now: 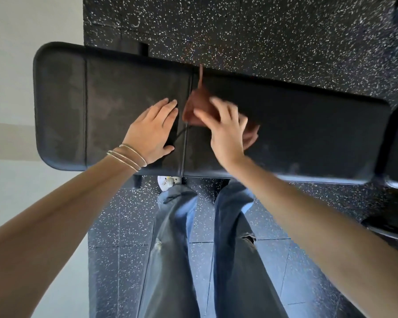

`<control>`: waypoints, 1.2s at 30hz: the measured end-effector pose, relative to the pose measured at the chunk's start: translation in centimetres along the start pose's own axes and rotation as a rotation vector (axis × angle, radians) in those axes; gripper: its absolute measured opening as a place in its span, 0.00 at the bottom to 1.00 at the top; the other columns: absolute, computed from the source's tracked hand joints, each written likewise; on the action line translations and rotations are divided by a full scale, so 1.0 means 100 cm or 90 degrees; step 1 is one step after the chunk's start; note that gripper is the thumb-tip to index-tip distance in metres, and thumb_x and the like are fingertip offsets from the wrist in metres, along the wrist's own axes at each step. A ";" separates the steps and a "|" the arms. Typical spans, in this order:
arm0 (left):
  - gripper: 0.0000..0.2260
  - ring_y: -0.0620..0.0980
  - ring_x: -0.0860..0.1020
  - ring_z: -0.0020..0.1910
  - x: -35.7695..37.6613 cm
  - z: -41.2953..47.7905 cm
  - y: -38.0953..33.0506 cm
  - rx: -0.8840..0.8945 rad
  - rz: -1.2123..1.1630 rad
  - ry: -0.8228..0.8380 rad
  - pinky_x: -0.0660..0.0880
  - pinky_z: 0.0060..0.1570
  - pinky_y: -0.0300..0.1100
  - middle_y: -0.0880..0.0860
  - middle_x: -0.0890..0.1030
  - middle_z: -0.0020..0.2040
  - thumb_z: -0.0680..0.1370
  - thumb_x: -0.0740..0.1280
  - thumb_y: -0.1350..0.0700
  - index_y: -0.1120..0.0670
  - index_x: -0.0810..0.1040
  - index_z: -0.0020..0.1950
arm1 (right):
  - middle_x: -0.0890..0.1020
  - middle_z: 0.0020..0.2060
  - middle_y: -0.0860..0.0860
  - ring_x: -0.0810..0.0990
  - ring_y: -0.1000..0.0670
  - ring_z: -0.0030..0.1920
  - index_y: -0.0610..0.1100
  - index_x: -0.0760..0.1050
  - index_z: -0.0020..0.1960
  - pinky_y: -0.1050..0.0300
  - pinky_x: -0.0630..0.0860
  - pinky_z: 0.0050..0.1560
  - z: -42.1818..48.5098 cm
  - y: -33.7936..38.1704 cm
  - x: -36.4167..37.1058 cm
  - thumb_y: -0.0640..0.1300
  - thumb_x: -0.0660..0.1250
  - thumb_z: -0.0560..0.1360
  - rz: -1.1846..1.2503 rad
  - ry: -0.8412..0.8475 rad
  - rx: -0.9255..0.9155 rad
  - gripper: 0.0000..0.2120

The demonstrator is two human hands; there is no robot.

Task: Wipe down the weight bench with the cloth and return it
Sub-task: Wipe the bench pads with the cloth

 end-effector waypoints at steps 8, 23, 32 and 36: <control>0.40 0.52 0.50 0.77 -0.002 -0.002 0.003 0.001 0.005 0.018 0.53 0.74 0.47 0.54 0.52 0.78 0.72 0.70 0.47 0.59 0.53 0.76 | 0.78 0.61 0.48 0.74 0.43 0.60 0.56 0.80 0.57 0.44 0.69 0.50 -0.050 -0.015 -0.007 0.27 0.68 0.58 -0.046 0.079 -0.148 0.33; 0.34 0.57 0.53 0.76 0.019 -0.023 -0.030 -0.140 -0.057 -0.059 0.52 0.75 0.49 0.61 0.54 0.77 0.71 0.65 0.60 0.65 0.57 0.74 | 0.74 0.65 0.47 0.72 0.43 0.63 0.57 0.76 0.62 0.43 0.65 0.54 -0.040 0.012 0.007 0.33 0.59 0.67 -0.004 0.067 -0.117 0.29; 0.32 0.58 0.53 0.76 0.033 -0.050 -0.055 -0.156 -0.029 -0.034 0.56 0.73 0.55 0.59 0.56 0.77 0.73 0.66 0.59 0.62 0.59 0.74 | 0.81 0.56 0.47 0.81 0.45 0.54 0.56 0.80 0.56 0.47 0.73 0.47 -0.082 -0.089 -0.009 0.33 0.57 0.69 -0.126 0.016 -0.476 0.26; 0.32 0.59 0.54 0.76 0.045 -0.058 -0.055 -0.184 -0.034 -0.042 0.58 0.73 0.55 0.58 0.57 0.77 0.73 0.65 0.60 0.59 0.58 0.75 | 0.79 0.59 0.45 0.76 0.42 0.59 0.55 0.78 0.60 0.43 0.71 0.50 -0.100 -0.145 -0.022 0.31 0.58 0.67 -0.160 0.027 -0.435 0.29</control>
Point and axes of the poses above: each hand's wrist, its own z-axis towards the middle knuckle, its own x-axis out of the palm, y = z × x, the point moved 1 cm from there along z, towards the middle knuckle
